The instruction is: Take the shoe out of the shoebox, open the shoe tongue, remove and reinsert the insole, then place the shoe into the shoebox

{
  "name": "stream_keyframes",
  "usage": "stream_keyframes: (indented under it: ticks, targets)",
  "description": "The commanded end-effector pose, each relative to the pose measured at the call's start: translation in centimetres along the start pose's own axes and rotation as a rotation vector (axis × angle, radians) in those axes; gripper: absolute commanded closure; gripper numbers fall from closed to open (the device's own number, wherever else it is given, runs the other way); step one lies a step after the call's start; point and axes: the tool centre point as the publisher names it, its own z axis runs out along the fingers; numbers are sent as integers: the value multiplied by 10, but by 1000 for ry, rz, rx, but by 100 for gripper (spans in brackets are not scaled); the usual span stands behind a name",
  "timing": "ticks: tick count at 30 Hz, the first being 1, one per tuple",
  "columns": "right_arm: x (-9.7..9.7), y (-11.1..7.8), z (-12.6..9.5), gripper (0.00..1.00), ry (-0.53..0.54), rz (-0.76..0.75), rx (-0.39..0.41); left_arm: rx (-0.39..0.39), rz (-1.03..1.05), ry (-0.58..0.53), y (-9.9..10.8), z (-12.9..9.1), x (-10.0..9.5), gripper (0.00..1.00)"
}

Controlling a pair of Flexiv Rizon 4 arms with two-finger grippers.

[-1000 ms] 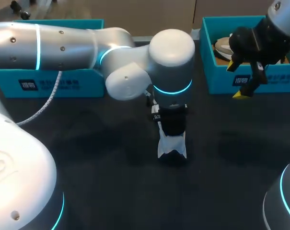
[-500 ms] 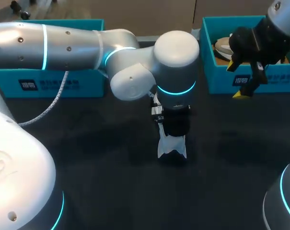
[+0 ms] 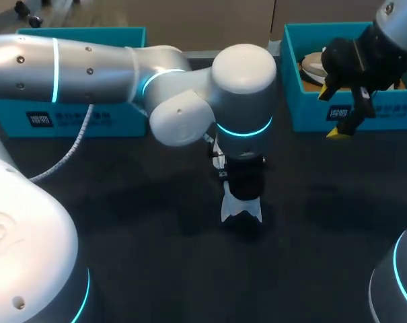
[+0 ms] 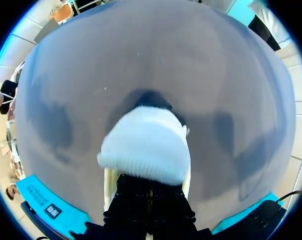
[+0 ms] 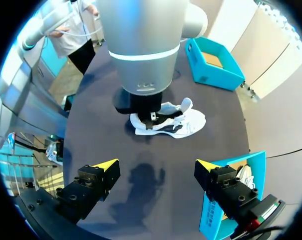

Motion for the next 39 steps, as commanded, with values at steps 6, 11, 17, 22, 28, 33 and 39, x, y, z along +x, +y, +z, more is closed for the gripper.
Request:
stream_keyframes:
  ticks: [6,11,17,22,28,33,39]
  targets:
    - [-1,0,1,0,1,0,3,72,0,0,-4,-9,-1,100]
    - [-1,0,1,0,1,0,3,131,6,3,-11,-15,1,100]
    - [-1,0,1,0,1,0,3,212,38,31,-21,-12,-2,100]
    - [-1,0,1,0,1,0,3,262,43,58,-25,-3,-3,100]
    - [-1,0,1,0,1,0,3,288,40,96,-25,14,-1,100]
    - [-1,0,1,0,1,0,3,287,43,117,-25,25,3,100]
    - [-1,0,1,0,1,0,3,286,41,122,-27,27,10,100]
